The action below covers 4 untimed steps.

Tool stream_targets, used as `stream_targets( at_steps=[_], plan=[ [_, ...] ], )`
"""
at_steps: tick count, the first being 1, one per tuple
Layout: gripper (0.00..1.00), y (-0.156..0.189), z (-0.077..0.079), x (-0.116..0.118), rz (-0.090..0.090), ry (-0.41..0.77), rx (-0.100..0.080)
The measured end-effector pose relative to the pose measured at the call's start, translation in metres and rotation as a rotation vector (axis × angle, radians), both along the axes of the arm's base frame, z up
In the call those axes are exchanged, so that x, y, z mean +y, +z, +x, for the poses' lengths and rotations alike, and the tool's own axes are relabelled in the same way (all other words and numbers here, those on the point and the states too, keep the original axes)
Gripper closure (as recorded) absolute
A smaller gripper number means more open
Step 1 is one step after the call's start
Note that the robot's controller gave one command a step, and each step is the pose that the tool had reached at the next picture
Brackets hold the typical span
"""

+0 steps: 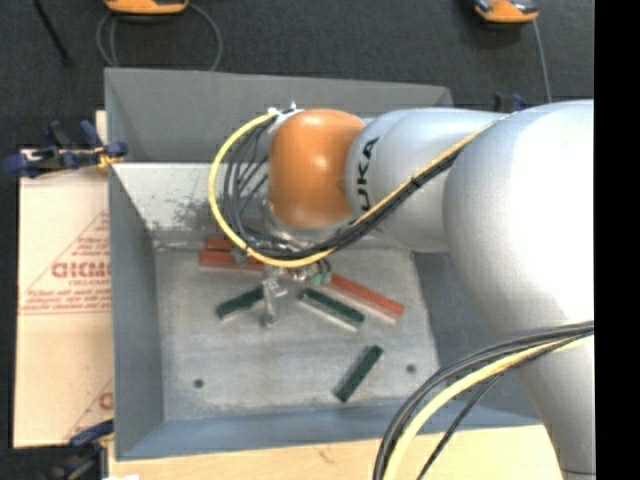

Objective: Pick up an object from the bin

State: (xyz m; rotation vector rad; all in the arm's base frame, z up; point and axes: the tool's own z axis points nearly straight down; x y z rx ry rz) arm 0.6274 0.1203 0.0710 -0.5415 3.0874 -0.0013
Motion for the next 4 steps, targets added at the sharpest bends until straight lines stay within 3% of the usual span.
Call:
stream_targets(
  at_steps=[1,2,3,4],
  plan=[
    [1.00,0.0050,0.0031,0.0020,0.007,-0.004,-0.010],
    [0.00,0.0008,-0.0001,0.0012,0.005,-0.005,0.000],
    [0.00,0.0014,-0.0056,0.0002,0.004,-0.066,0.002],
    [1.00,0.0045,-0.0032,0.0010,0.008,-0.068,-0.009]
  ],
)
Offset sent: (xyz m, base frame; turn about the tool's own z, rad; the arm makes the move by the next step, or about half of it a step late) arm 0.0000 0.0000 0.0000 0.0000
